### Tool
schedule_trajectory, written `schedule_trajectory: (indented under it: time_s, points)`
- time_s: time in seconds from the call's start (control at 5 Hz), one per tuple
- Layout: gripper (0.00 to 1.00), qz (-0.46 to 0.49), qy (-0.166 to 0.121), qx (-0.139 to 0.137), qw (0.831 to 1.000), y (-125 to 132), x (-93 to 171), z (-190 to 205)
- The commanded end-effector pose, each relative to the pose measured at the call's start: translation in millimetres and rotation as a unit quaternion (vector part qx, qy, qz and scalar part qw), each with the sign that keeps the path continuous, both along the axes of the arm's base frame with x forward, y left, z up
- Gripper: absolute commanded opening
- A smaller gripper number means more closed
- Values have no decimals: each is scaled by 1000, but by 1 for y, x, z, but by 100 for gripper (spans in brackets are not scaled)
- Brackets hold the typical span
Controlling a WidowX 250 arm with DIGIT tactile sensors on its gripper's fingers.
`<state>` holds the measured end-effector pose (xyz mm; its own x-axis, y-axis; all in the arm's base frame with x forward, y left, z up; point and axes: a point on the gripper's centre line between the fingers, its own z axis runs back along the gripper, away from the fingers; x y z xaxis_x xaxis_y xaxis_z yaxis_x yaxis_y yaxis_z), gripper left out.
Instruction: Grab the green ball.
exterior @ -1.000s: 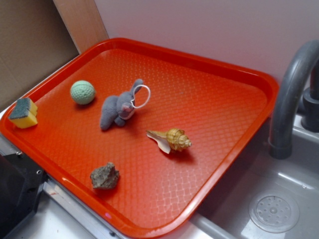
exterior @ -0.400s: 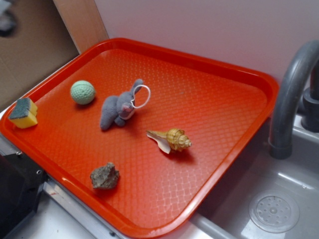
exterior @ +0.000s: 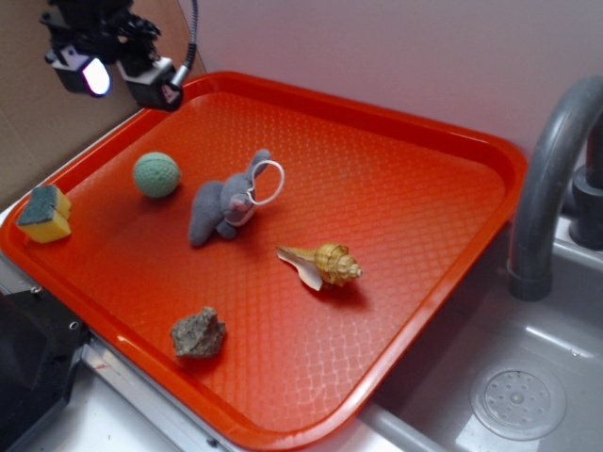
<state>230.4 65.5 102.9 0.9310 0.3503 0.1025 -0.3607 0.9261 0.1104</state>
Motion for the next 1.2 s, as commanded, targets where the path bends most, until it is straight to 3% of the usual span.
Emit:
schedule_trajectory:
  time_s: [0.0, 0.4, 0.6, 1.0]
  points:
    - [100, -13, -17, 9, 1000, 35, -13, -33]
    - [100, -58, 4, -15, 998, 17, -7, -66]
    - [100, -87, 19, -48, 995, -5, -22, -72]
    - [100, -122, 17, -53, 991, -30, -33, -65]
